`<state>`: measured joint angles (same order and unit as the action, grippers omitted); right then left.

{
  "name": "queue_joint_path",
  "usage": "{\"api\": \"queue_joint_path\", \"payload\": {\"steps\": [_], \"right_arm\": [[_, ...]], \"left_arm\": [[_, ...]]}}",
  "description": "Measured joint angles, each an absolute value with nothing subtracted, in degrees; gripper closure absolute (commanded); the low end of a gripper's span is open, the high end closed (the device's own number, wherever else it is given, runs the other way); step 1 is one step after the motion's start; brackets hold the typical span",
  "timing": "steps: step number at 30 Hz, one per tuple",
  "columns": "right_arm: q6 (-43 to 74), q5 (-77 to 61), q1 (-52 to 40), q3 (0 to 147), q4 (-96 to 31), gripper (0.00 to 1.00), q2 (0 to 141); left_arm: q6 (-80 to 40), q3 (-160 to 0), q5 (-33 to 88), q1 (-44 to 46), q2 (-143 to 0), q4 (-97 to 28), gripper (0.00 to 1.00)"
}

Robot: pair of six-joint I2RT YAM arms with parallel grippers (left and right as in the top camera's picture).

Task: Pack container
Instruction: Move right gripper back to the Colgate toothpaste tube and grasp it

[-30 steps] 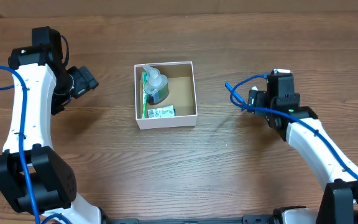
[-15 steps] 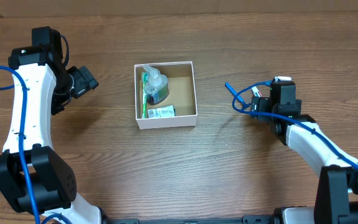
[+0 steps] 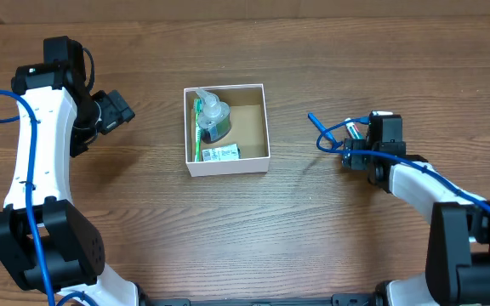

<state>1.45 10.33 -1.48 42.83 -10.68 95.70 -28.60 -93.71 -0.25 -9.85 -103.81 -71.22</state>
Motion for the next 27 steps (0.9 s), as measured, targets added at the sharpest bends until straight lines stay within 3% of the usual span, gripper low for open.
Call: {"api": "queue_joint_path", "payload": {"steps": [2, 5, 14, 24, 27], "right_arm": [[1.19, 10.20, -1.48, 42.78, -10.09, 0.17, 96.18], [0.86, 10.00, -1.48, 42.76, -10.04, 0.37, 96.18], [0.03, 9.76, -1.48, 42.72, -10.07, 0.62, 96.40], [0.14, 8.14, -1.48, 43.16, -15.03, 0.65, 95.09], [1.06, 7.60, -1.48, 43.16, -16.64, 0.75, 93.67]], "left_arm": [[-28.60, -93.71, -0.25, -9.85, -103.81, -71.22, 0.00], [-28.60, -93.71, -0.23, -9.85, -103.81, -71.22, 0.00], [-28.60, -93.71, -0.23, -9.87, -103.81, -71.20, 0.00], [-28.60, -93.71, -0.25, -9.87, -103.81, -71.22, 0.00], [-28.60, -93.71, -0.25, -9.85, -103.81, -71.22, 0.00]]}}
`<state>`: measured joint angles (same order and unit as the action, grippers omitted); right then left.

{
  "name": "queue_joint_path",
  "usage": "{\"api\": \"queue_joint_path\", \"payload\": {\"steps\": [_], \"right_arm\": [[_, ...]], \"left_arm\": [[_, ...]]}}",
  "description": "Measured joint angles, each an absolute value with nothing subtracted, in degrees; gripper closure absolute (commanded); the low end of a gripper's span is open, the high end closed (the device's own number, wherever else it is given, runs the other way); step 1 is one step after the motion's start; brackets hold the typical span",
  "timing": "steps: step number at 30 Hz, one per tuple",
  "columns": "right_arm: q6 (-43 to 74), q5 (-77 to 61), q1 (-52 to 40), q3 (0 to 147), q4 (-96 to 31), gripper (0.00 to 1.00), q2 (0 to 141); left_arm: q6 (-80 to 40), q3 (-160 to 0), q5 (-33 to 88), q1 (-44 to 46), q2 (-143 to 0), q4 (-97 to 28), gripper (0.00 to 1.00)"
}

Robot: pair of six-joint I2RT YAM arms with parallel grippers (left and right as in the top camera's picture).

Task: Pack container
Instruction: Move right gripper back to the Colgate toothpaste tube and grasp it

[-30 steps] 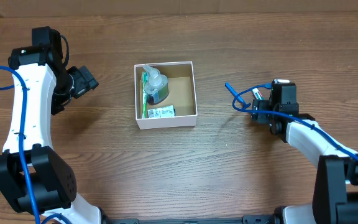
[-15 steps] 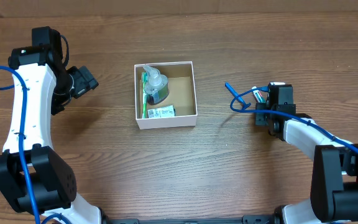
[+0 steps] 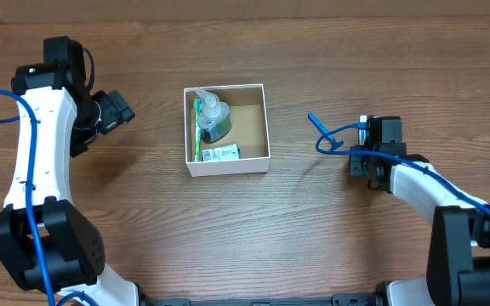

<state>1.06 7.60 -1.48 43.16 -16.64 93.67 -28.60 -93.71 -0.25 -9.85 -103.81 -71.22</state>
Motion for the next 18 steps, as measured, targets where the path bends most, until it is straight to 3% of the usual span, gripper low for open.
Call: {"api": "queue_joint_path", "payload": {"steps": [2, 5, 6, 9, 11, 18], "right_arm": [[1.52, 6.85, -1.48, 43.20, -16.75, 0.80, 92.40], [2.22, 5.82, -1.50, 43.42, -16.73, 0.77, 90.76], [2.39, 5.45, -1.48, 43.59, -16.73, 0.52, 90.39], [2.81, 5.02, -1.48, 43.72, -16.69, 0.20, 90.24], [2.74, 4.86, -1.48, 43.72, -16.51, 0.16, 90.24], [2.83, 4.69, -1.43, 43.75, -12.49, 0.16, 90.50]], "left_arm": [[-28.60, -93.71, -0.25, -9.85, -103.81, -71.20, 0.00], [-28.60, -93.71, -0.23, -9.85, -103.81, -71.20, 0.00], [-28.60, -93.71, -0.25, -9.85, -103.81, -71.22, 0.00], [-28.60, -93.71, -0.23, -9.85, -103.81, -71.22, 0.00], [-28.60, -93.71, -0.23, -9.85, -103.81, -71.22, 0.00], [-28.60, -93.71, -0.23, -9.85, -103.81, -71.22, 0.00]]}}
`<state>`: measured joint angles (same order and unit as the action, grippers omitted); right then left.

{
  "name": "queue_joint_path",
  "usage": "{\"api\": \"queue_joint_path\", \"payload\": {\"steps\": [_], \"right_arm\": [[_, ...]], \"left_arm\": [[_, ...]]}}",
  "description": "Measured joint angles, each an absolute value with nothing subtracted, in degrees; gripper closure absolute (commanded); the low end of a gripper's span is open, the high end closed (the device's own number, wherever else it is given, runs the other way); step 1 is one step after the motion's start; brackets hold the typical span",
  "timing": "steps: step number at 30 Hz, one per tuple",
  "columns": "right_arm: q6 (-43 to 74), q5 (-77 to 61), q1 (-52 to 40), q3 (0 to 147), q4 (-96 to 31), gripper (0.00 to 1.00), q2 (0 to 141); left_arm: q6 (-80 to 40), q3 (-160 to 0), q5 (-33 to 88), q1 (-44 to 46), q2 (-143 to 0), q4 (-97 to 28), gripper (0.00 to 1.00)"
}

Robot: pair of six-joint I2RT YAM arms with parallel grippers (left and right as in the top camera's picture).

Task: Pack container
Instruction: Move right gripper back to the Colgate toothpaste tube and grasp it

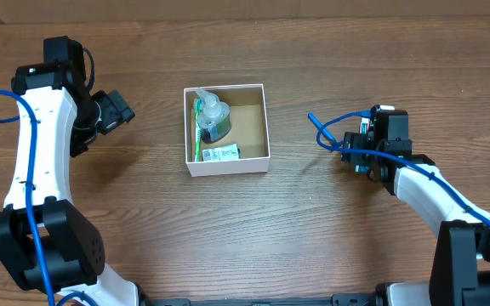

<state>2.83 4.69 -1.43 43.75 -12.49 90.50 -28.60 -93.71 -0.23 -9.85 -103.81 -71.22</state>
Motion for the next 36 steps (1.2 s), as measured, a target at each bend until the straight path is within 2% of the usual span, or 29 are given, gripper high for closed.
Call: {"api": "queue_joint_path", "payload": {"steps": [10, 19, 21, 25, 27, 32, 36], "right_arm": [[2.98, 4.69, -1.41, 43.77, -9.13, 0.17, 95.39], [4.64, 5.63, -1.21, 43.79, -7.25, 0.32, 98.28], [5.08, 5.93, -1.15, 43.83, -7.07, 0.37, 98.35], [5.69, 6.11, -1.08, 43.83, -7.09, 0.54, 98.37], [5.69, 6.20, -0.99, 43.83, -7.09, 0.66, 98.39], [5.98, 6.33, -0.78, 43.99, -7.51, 0.71, 98.41], [5.98, 6.31, -0.78, 44.66, -8.86, 0.80, 98.41]], "left_arm": [[-28.60, -93.71, -0.25, -9.85, -103.81, -71.22, 0.00], [-28.60, -93.71, -0.23, -9.87, -103.81, -71.22, 0.00], [-28.60, -93.71, -0.23, -9.87, -103.81, -71.22, 0.00], [-28.60, -93.71, -0.25, -9.85, -103.81, -71.20, 0.00], [-28.60, -93.71, -0.25, -9.85, -103.81, -71.20, 0.00], [-28.60, -93.71, -0.23, -9.85, -103.81, -71.22, 0.00], [-28.60, -93.71, -0.25, -9.87, -103.81, -71.22, 0.00]]}}
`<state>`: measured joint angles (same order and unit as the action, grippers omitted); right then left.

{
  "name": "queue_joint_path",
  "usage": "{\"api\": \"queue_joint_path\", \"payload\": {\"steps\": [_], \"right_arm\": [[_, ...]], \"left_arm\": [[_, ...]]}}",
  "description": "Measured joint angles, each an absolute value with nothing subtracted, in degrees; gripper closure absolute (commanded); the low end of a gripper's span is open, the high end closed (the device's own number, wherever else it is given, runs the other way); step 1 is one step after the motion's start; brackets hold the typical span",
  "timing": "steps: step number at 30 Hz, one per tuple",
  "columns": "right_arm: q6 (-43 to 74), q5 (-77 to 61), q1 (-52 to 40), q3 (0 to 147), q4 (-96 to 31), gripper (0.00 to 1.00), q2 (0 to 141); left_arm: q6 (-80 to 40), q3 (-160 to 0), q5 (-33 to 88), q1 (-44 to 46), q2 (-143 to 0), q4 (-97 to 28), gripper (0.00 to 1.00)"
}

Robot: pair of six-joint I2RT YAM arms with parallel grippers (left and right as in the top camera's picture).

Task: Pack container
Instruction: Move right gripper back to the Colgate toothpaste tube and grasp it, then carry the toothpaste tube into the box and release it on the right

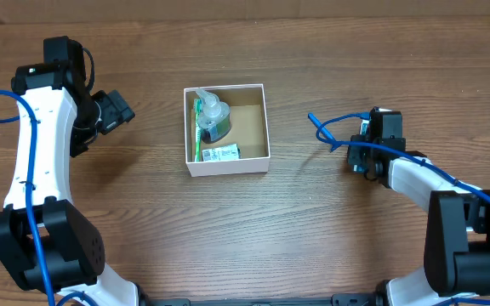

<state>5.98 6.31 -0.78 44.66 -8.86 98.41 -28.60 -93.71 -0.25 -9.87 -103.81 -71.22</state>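
The white open box [264,127] stands on the wooden table left of centre. Inside it, against the left wall, lie a clear pump bottle with blue-green liquid [213,119] and a green toothbrush [197,132]. A small green-and-white packet [221,153] lies at its front wall, and the right half shows bare brown floor. My right gripper [369,144] points down at the table well right of the box, its fingers hidden under the wrist. My left gripper [114,111] hangs left of the box, fingers not discernible.
A blue cable loop [326,132] sticks out from the right wrist toward the box. Both white arms reach in from the front corners. The left arm [37,127] runs along the table's left side.
The right wrist has shifted slightly left and turned a little, staying right of the box. The left arm and the box contents are unchanged.
Throughout, the box held the bottle, toothbrush and packet, and the left arm stayed still. The right wrist stayed over the same patch of table right of the box, shifting and turning by small amounts between moments.
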Motion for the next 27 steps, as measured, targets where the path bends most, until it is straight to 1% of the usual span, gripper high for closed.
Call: {"api": "queue_joint_path", "payload": {"steps": [2, 3, 15, 21, 27], "right_arm": [[6.20, 6.28, -0.78, 44.80, -9.17, 0.86, 98.10], [6.07, 6.28, -0.78, 44.80, -9.32, 0.88, 97.80], [6.02, 6.26, -1.45, 44.80, -10.55, 0.88, 88.82], [8.51, 5.78, -7.64, 45.08, -15.14, 0.88, 79.07], [14.76, 4.97, -17.45, 45.36, -16.40, 0.88, 71.35]], "left_arm": [[-28.60, -93.71, -0.23, -9.87, -103.81, -71.22, 0.00], [-28.60, -93.71, -0.25, -9.85, -103.81, -71.22, 0.00], [-28.60, -93.71, -0.25, -9.87, -103.81, -71.20, 0.00], [-28.60, -93.71, -0.23, -9.85, -103.81, -71.22, 0.00], [-28.60, -93.71, -0.25, -9.87, -103.81, -71.22, 0.00]]}}
